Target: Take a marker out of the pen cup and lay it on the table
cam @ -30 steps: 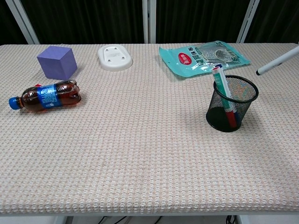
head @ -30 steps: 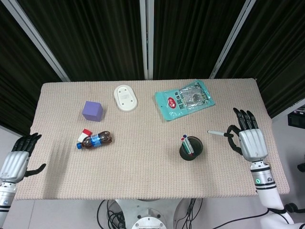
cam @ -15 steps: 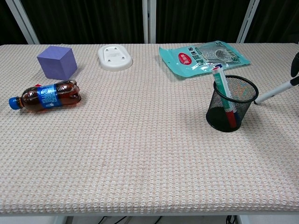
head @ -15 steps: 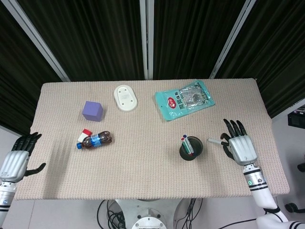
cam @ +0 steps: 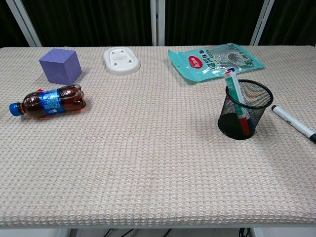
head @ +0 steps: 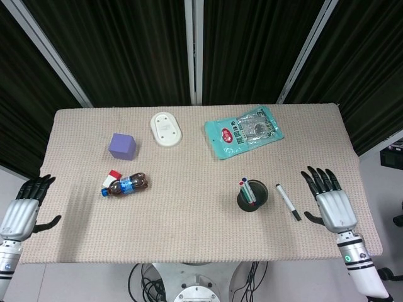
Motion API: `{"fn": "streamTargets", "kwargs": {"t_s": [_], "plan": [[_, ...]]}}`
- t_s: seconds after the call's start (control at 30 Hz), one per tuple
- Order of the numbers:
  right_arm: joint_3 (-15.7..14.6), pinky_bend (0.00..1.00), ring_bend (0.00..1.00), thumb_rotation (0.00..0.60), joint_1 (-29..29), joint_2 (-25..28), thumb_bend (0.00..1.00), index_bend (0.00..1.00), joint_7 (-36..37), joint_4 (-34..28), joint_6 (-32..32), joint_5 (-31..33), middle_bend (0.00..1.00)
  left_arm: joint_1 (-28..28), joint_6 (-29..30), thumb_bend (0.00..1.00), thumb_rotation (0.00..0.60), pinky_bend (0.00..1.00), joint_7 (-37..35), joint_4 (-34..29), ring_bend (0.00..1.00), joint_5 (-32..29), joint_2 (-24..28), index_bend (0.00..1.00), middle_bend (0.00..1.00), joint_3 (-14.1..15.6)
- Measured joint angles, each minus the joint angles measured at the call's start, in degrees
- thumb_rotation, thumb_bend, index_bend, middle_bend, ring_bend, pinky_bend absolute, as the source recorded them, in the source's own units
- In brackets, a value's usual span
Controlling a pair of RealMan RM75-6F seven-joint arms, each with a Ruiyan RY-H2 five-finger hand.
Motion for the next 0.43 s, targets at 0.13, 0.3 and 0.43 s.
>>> {"fn": "streamTargets", "kwargs": {"t_s": [0.13, 0.3, 0.43], "plan": [[0.18, 0.00, 0.00, 0.600, -3.95, 1.68, 0.06, 0.00, -0.28, 0.84, 5.39, 0.65, 0.00, -0.09, 0.55, 0.23, 0.600, 0.05, 0.53, 0.02, 0.00, 0.06, -0.11, 0.05, 0.01, -0.44], [0.97, 0.00, 0.00, 0.600, -6.62, 2.26, 0.06, 0.00, -0.45, 3.82, 7.09, 4.23, 0.00, 0.01, 1.14, 0.23, 0.600, 0.05, 1.85, -0.12, 0.00, -0.74, -0.29, 0.05, 0.01, -1.15], [1.87, 0.00, 0.00, 0.600, -8.12, 1.50, 0.06, 0.00, 0.79, 7.02, 7.67, 6.14, 0.00, 0.05, 1.30, 0.23, 0.600, 0.05, 2.39, -0.31, 0.00, -1.11, -0.15, 0.05, 0.01, -1.46]]}}
